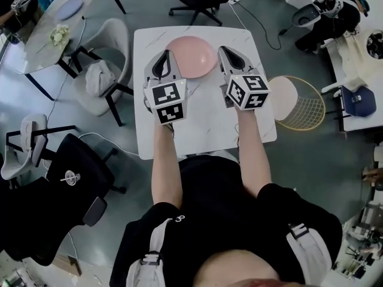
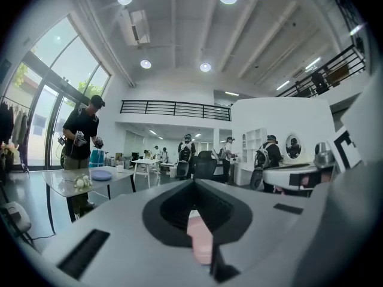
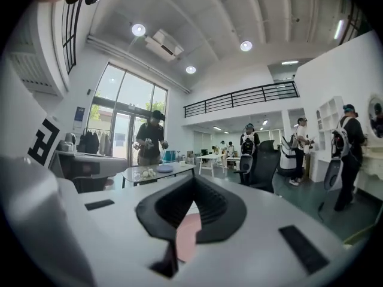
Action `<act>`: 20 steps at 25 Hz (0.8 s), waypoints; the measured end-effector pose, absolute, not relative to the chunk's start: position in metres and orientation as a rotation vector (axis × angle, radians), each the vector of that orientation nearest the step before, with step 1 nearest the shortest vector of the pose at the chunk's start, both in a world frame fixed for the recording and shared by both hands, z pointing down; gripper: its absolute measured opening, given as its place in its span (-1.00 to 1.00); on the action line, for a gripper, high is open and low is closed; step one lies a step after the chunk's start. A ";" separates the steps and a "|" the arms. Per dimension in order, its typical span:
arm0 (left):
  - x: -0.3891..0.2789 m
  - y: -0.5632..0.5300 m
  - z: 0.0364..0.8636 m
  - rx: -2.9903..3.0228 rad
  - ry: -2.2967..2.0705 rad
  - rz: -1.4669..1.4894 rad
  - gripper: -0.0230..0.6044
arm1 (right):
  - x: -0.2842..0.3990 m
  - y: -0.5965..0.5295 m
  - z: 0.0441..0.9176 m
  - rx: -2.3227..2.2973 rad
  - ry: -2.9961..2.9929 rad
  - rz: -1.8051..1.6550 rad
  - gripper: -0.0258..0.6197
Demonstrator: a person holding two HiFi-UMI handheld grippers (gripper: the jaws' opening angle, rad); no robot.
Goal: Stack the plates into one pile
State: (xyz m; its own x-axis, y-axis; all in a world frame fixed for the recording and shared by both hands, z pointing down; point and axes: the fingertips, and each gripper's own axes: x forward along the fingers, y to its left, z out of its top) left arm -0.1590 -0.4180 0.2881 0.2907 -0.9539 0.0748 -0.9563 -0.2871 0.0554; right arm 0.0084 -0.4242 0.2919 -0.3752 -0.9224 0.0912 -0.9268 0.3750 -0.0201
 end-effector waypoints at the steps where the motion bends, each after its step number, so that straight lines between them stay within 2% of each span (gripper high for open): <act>1: -0.157 -0.418 0.287 2.456 -1.811 0.038 -0.87 | 0.011 -0.424 0.291 1.741 -2.536 0.099 -0.90; 20: -0.169 -0.417 0.301 2.401 -1.823 0.058 -0.87 | 0.003 -0.430 0.307 1.726 -2.468 0.113 -0.90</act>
